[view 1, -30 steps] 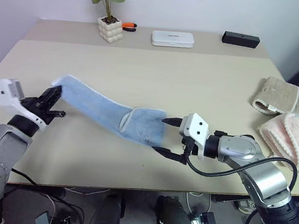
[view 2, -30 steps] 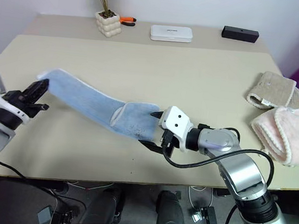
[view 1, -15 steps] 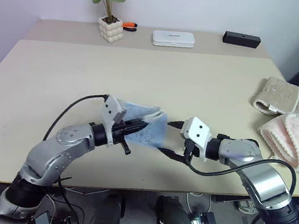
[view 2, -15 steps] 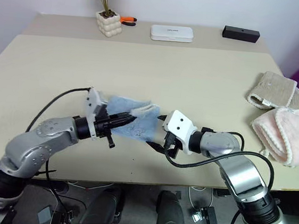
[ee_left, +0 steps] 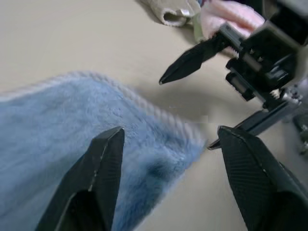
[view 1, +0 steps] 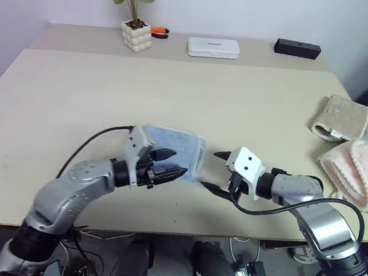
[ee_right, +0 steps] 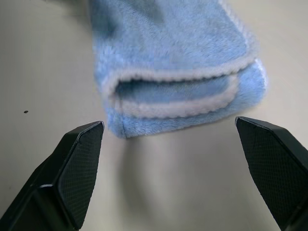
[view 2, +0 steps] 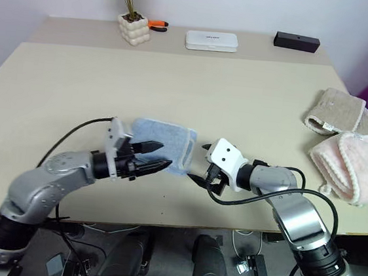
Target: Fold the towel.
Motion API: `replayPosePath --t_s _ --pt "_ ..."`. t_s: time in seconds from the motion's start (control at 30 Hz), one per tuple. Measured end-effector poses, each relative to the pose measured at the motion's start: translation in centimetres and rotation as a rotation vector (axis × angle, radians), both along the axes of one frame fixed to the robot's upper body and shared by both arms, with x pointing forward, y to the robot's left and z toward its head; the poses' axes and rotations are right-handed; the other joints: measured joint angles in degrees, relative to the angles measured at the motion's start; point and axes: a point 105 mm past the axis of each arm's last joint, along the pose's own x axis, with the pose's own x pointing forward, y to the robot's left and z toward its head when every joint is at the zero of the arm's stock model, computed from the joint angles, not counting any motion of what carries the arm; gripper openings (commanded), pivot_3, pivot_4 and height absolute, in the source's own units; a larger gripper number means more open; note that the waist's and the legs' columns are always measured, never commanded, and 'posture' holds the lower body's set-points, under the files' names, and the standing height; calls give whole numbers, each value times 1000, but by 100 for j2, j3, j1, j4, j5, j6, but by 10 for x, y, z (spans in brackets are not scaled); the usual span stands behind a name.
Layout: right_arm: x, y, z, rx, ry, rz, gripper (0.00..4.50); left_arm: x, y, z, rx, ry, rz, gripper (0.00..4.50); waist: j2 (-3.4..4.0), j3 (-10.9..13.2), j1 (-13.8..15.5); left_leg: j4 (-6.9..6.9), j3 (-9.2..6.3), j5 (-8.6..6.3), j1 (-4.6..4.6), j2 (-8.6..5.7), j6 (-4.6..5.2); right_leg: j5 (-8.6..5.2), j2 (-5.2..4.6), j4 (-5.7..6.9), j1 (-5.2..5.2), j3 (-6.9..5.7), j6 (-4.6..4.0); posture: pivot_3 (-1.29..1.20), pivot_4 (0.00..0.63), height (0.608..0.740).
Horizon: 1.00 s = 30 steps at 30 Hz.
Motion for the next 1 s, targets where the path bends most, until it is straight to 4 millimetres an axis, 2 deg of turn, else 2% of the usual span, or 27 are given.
replayPosePath --t_s 0.03,0.07,0.13,0.2,0.27,0.3,0.37,0.47,0.6,0.67,0.8,0.93,1.0 --pt "2 -3 3 9 -5 -10 3646 0 11 7 -6 -9 27 2251 0 0 -23 0 0 0 1 0 0 0 0 0 1 -1 0 0 150 738" --pt "3 -6 5 17 -7 -21 3145 2 19 14 -21 -29 55 1945 0 0 -20 0 -1 0 1 -1 0 0 -1 -1 3 -2 0 0 150 738" --pt "6 -7 9 42 -12 -34 2188 8 31 23 -44 -63 124 988 0 0 -18 4 -1 0 2 -3 0 0 -2 -2 8 -2 1 0 150 738" --pt "11 1 20 124 -21 -38 1156 19 39 22 -22 -85 200 10 -1 0 -37 3 -1 0 5 -3 0 0 0 -1 10 -2 1 0 150 738" --pt "16 13 34 204 -32 -24 240 30 38 15 40 -109 250 0 -1 0 -41 2 -3 0 6 -3 0 1 2 1 10 -2 1 0 150 738" --pt "18 19 40 242 -36 -19 107 35 34 9 92 -130 256 0 0 0 -42 0 -2 0 7 -3 0 1 2 0 10 -2 2 0 150 738" --pt "20 32 44 287 -31 -7 107 40 23 -2 136 -146 245 0 0 0 -41 -2 -1 0 5 -4 0 2 2 -2 9 -1 4 0 150 738" --pt "25 50 31 308 21 -5 107 43 10 -23 178 -134 229 0 0 0 -47 -3 0 0 3 -4 0 3 1 -3 4 -1 6 0 150 738" --pt "34 67 -20 217 132 -65 107 43 -1 -59 266 -115 206 0 1 -1 -54 -5 1 0 1 -4 0 3 1 1 -2 1 4 0 150 738" --pt "34 65 -40 169 155 -90 107 42 0 -62 277 -135 207 0 2 -1 -43 -5 2 0 -1 -4 -1 3 -1 1 -4 1 6 0 150 738" --pt "35 64 -42 166 109 -103 107 40 2 -65 262 -159 222 0 8 -10 -50 -3 2 0 13 -4 0 2 -1 1 11 2 4 0 150 738" --pt "29 47 -30 241 161 -130 1210 37 19 -58 171 -149 304 0 8 -7 -39 0 -3 0 6 -3 0 6 -3 2 8 1 11 0 150 738" --pt "26 35 -16 293 194 -148 2265 34 38 -47 158 -178 360 0 8 -7 -43 0 -5 0 6 -2 0 6 -2 4 6 0 11 0 150 738"
